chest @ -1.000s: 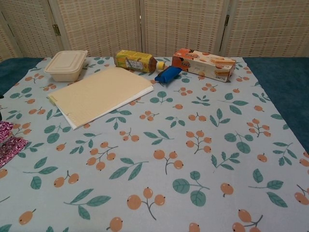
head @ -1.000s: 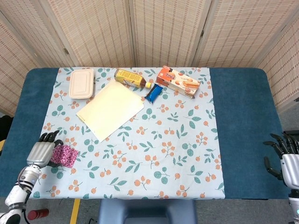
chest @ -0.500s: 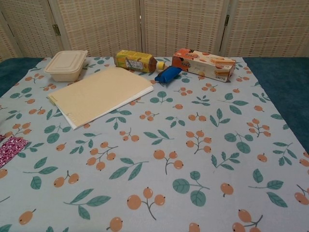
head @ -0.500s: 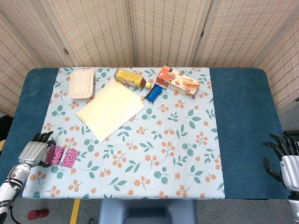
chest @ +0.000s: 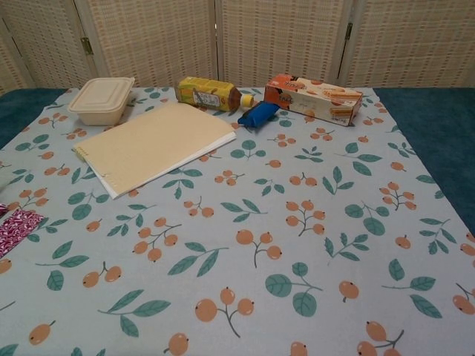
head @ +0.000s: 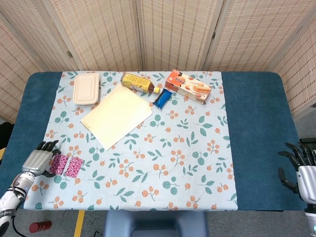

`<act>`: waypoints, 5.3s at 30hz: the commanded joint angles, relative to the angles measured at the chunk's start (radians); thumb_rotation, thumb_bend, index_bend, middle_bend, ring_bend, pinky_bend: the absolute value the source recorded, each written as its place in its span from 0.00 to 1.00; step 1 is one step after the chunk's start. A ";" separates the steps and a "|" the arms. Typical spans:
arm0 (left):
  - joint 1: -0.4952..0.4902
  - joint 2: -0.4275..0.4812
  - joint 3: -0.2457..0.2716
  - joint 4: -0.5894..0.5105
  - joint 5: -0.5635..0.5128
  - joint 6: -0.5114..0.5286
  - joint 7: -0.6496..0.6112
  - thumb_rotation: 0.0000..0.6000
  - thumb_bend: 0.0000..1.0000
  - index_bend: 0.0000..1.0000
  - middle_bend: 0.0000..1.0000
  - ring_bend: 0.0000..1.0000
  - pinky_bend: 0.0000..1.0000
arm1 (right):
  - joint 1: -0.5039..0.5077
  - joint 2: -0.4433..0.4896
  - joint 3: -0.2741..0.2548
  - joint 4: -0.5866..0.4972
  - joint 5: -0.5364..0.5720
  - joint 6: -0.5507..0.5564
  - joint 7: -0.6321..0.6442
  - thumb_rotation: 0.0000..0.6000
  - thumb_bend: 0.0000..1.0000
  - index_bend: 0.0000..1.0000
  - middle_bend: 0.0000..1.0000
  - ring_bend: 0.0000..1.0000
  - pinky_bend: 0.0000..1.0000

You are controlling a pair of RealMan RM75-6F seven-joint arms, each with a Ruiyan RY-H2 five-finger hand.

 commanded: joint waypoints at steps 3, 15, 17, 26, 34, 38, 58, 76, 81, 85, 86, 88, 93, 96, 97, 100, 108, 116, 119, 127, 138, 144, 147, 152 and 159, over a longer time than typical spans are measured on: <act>0.002 -0.006 -0.004 0.006 -0.008 -0.011 0.004 1.00 0.10 0.29 0.00 0.00 0.00 | 0.000 -0.001 0.001 0.001 0.002 -0.001 0.000 1.00 0.50 0.30 0.17 0.00 0.00; 0.006 -0.007 -0.016 -0.007 -0.033 -0.030 0.041 1.00 0.10 0.24 0.00 0.00 0.00 | 0.002 -0.002 0.002 0.005 0.006 -0.007 0.002 1.00 0.50 0.30 0.17 0.00 0.00; 0.007 -0.006 -0.019 -0.013 -0.038 -0.032 0.046 1.00 0.10 0.24 0.00 0.00 0.00 | 0.001 -0.002 0.002 0.005 0.006 -0.006 0.003 1.00 0.50 0.30 0.17 0.00 0.00; 0.019 0.043 -0.023 -0.159 -0.015 0.034 0.106 1.00 0.10 0.23 0.00 0.00 0.00 | 0.002 -0.003 0.004 0.014 0.009 -0.009 0.013 1.00 0.50 0.30 0.17 0.00 0.00; 0.007 0.040 -0.038 -0.276 -0.072 0.018 0.244 1.00 0.10 0.24 0.00 0.00 0.00 | 0.003 -0.007 0.005 0.040 0.018 -0.017 0.040 1.00 0.50 0.30 0.17 0.00 0.00; -0.005 0.021 -0.045 -0.292 -0.101 0.004 0.297 1.00 0.10 0.24 0.00 0.00 0.00 | 0.001 -0.009 0.005 0.052 0.022 -0.019 0.053 1.00 0.50 0.30 0.17 0.00 0.00; -0.024 -0.008 -0.049 -0.263 -0.172 -0.033 0.348 1.00 0.10 0.27 0.00 0.00 0.00 | -0.003 -0.013 0.006 0.056 0.027 -0.020 0.055 1.00 0.50 0.30 0.17 0.00 0.00; -0.024 -0.005 -0.050 -0.250 -0.161 -0.014 0.321 1.00 0.11 0.36 0.00 0.00 0.00 | -0.006 -0.015 0.006 0.055 0.023 -0.013 0.054 1.00 0.50 0.30 0.17 0.00 0.00; -0.017 0.019 -0.048 -0.272 -0.151 0.005 0.321 1.00 0.11 0.36 0.00 0.00 0.00 | -0.007 -0.013 0.007 0.055 0.021 -0.009 0.056 1.00 0.50 0.30 0.17 0.00 0.00; -0.007 0.053 -0.047 -0.297 -0.141 0.033 0.325 1.00 0.11 0.36 0.00 0.00 0.00 | -0.005 -0.012 0.008 0.055 0.019 -0.010 0.056 1.00 0.50 0.30 0.17 0.00 0.00; -0.006 0.060 -0.046 -0.300 -0.140 0.036 0.326 1.00 0.11 0.36 0.00 0.00 0.00 | -0.004 -0.012 0.008 0.055 0.019 -0.011 0.055 1.00 0.50 0.30 0.17 0.00 0.00; -0.002 0.074 -0.047 -0.304 -0.145 0.040 0.325 1.00 0.11 0.36 0.00 0.00 0.00 | -0.001 -0.012 0.009 0.054 0.017 -0.013 0.055 1.00 0.50 0.30 0.17 0.00 0.00; 0.004 0.089 -0.048 -0.291 -0.148 0.042 0.308 1.00 0.11 0.36 0.00 0.00 0.00 | 0.003 -0.013 0.009 0.052 0.015 -0.017 0.051 1.00 0.50 0.30 0.17 0.00 0.00; 0.003 0.081 -0.049 -0.251 -0.147 0.024 0.277 1.00 0.11 0.36 0.00 0.00 0.00 | 0.003 -0.012 0.009 0.048 0.013 -0.015 0.048 1.00 0.50 0.30 0.17 0.00 0.00; 0.001 0.075 -0.049 -0.231 -0.148 0.016 0.267 1.00 0.11 0.35 0.00 0.00 0.00 | 0.002 -0.012 0.008 0.047 0.012 -0.013 0.046 1.00 0.50 0.30 0.17 0.00 0.00; 0.000 0.063 -0.048 -0.192 -0.148 -0.002 0.244 1.00 0.11 0.34 0.00 0.00 0.00 | 0.000 -0.011 0.008 0.045 0.013 -0.011 0.045 1.00 0.50 0.30 0.17 0.00 0.00; -0.001 0.044 -0.038 -0.127 -0.124 -0.029 0.196 1.00 0.11 0.33 0.00 0.00 0.00 | 0.000 -0.011 0.007 0.040 0.013 -0.012 0.038 1.00 0.50 0.30 0.17 0.00 0.00; 0.000 0.033 -0.033 -0.086 -0.093 -0.032 0.156 1.00 0.11 0.29 0.00 0.00 0.00 | 0.000 -0.012 0.007 0.035 0.015 -0.012 0.031 1.00 0.50 0.30 0.17 0.00 0.00; -0.001 0.030 -0.031 -0.082 -0.085 -0.034 0.153 1.00 0.11 0.28 0.00 0.00 0.00 | 0.000 -0.013 0.007 0.035 0.015 -0.012 0.030 1.00 0.50 0.30 0.17 0.00 0.00; -0.006 0.021 -0.032 -0.071 -0.083 -0.046 0.158 1.00 0.11 0.28 0.00 0.00 0.00 | -0.003 -0.013 0.007 0.034 0.017 -0.009 0.030 1.00 0.50 0.30 0.17 0.00 0.00; -0.005 0.030 -0.038 -0.099 -0.118 -0.062 0.203 1.00 0.10 0.15 0.00 0.00 0.00 | -0.003 -0.013 0.008 0.038 0.018 -0.009 0.034 1.00 0.50 0.30 0.17 0.00 0.00; 0.034 0.066 -0.095 -0.203 -0.162 0.028 0.124 1.00 0.10 0.14 0.00 0.00 0.00 | 0.005 -0.001 0.004 0.037 0.014 -0.026 0.038 1.00 0.50 0.30 0.17 0.00 0.00; 0.065 0.085 -0.128 -0.270 -0.186 0.101 0.092 1.00 0.11 0.15 0.00 0.00 0.00 | 0.019 0.015 0.003 0.033 0.007 -0.048 0.042 1.00 0.50 0.30 0.17 0.00 0.00; 0.122 0.122 -0.165 -0.397 -0.227 0.223 0.089 1.00 0.12 0.18 0.00 0.00 0.00 | 0.047 0.043 0.001 0.026 0.005 -0.099 0.064 1.00 0.50 0.30 0.16 0.00 0.00; 0.205 0.128 -0.146 -0.496 -0.188 0.389 0.144 1.00 0.15 0.21 0.00 0.00 0.00 | 0.065 0.036 -0.008 0.047 -0.008 -0.123 0.107 1.00 0.50 0.25 0.15 0.01 0.00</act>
